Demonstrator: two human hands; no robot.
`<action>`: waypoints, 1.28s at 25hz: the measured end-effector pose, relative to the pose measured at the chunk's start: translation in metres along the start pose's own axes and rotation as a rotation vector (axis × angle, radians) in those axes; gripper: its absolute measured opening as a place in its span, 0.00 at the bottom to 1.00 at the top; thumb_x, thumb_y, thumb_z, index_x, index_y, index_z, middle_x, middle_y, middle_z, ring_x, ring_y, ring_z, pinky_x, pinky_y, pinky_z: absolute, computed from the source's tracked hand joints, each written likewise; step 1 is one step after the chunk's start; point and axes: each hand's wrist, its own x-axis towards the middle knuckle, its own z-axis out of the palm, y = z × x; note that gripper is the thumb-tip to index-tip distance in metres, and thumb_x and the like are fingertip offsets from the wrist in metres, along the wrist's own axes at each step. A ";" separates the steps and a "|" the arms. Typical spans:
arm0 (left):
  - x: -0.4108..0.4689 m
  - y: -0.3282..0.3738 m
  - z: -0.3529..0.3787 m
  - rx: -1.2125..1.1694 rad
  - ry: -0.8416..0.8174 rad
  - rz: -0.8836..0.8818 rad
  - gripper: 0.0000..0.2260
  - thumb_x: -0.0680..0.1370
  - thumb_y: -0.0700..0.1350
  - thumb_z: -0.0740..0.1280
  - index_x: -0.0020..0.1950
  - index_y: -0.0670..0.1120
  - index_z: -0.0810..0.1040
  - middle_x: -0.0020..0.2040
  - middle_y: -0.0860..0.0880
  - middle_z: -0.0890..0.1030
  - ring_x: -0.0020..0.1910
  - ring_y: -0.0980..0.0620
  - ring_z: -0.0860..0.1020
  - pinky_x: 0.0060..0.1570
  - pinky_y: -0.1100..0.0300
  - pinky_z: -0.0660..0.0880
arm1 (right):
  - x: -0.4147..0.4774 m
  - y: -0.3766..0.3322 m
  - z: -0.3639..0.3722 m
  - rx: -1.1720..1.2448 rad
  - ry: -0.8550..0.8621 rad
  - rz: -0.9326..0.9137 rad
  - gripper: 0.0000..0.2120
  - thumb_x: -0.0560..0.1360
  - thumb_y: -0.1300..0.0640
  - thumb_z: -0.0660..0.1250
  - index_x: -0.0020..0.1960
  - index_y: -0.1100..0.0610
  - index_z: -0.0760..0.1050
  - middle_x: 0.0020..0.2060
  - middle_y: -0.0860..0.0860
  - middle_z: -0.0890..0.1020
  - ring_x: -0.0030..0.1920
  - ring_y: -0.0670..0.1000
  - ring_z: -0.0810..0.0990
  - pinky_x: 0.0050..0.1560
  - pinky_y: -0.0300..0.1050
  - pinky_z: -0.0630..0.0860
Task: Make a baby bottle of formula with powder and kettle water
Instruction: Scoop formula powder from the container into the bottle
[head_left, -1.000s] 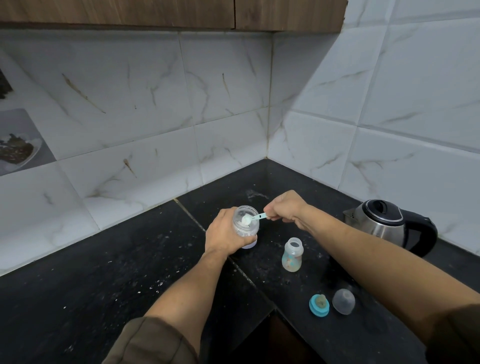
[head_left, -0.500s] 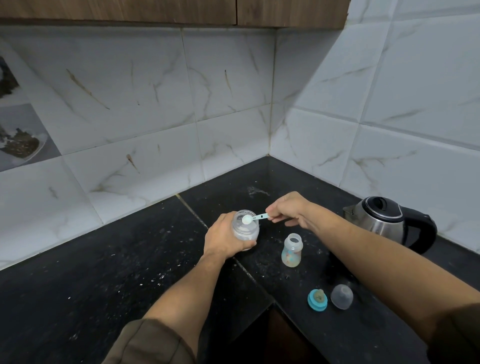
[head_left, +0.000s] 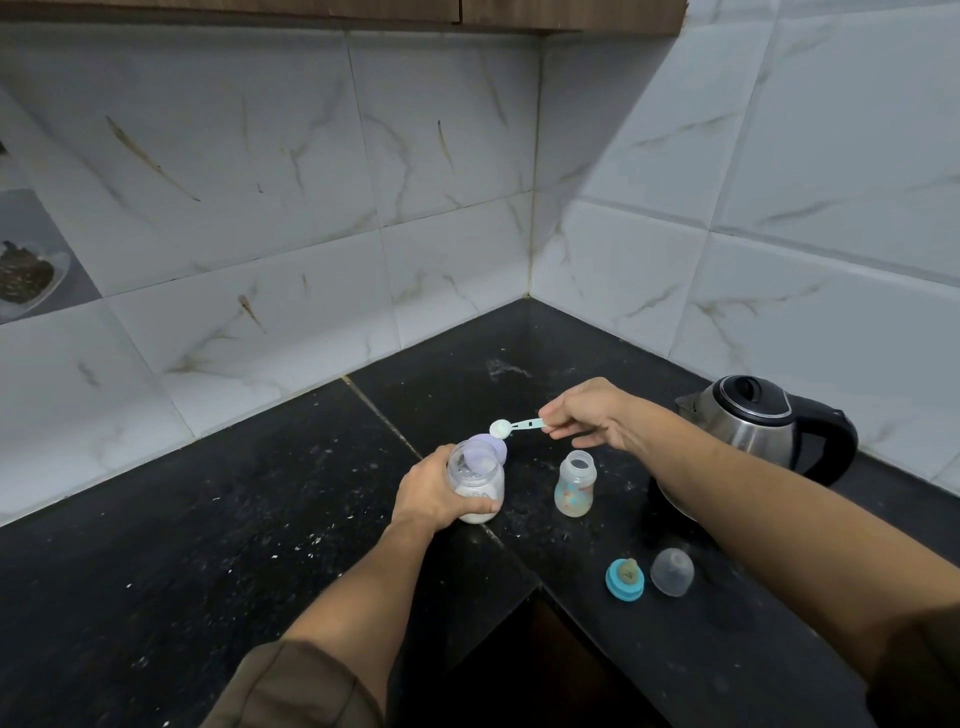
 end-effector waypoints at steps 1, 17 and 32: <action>0.001 0.001 -0.002 0.016 -0.002 -0.001 0.51 0.52 0.66 0.84 0.72 0.58 0.72 0.66 0.57 0.80 0.68 0.50 0.77 0.68 0.49 0.75 | -0.001 0.000 -0.002 0.005 0.006 -0.004 0.06 0.77 0.65 0.73 0.48 0.56 0.86 0.39 0.51 0.89 0.41 0.46 0.87 0.56 0.49 0.78; 0.012 0.105 0.076 -0.046 -0.130 0.171 0.67 0.59 0.62 0.85 0.86 0.50 0.46 0.85 0.52 0.57 0.82 0.52 0.57 0.79 0.51 0.62 | -0.021 0.054 -0.083 0.073 0.272 -0.005 0.06 0.74 0.66 0.72 0.45 0.57 0.86 0.39 0.53 0.89 0.38 0.46 0.86 0.44 0.41 0.78; 0.027 0.120 0.099 0.055 -0.123 0.036 0.26 0.67 0.52 0.83 0.62 0.53 0.80 0.53 0.51 0.84 0.57 0.49 0.80 0.59 0.51 0.78 | -0.012 0.072 -0.073 -0.080 0.365 -0.162 0.09 0.68 0.69 0.73 0.37 0.56 0.88 0.33 0.48 0.87 0.39 0.46 0.83 0.45 0.42 0.81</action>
